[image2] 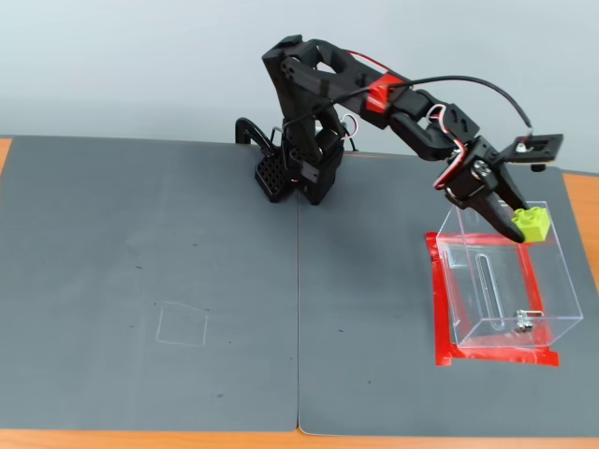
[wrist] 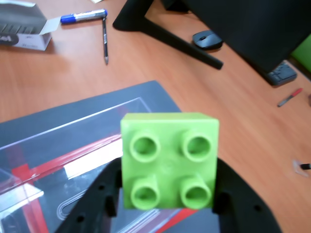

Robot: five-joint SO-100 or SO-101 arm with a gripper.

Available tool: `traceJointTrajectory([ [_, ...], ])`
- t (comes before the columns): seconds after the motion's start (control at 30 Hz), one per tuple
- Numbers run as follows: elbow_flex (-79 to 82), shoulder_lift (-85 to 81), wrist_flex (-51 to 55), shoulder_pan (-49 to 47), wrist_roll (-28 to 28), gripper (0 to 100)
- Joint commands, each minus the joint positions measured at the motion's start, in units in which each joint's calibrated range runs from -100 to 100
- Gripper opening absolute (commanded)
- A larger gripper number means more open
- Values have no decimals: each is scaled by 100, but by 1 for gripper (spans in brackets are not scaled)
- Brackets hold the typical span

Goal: Pick the green lego block and place it into the transparent box

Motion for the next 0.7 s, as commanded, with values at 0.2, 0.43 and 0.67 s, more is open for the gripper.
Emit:
traceJointTrajectory([
  [0.2,-343,308,2,-224,1,17],
  [0.43,-280,308,2,-224,32,29],
  [0.67,-271,274,2,-201,38,32],
])
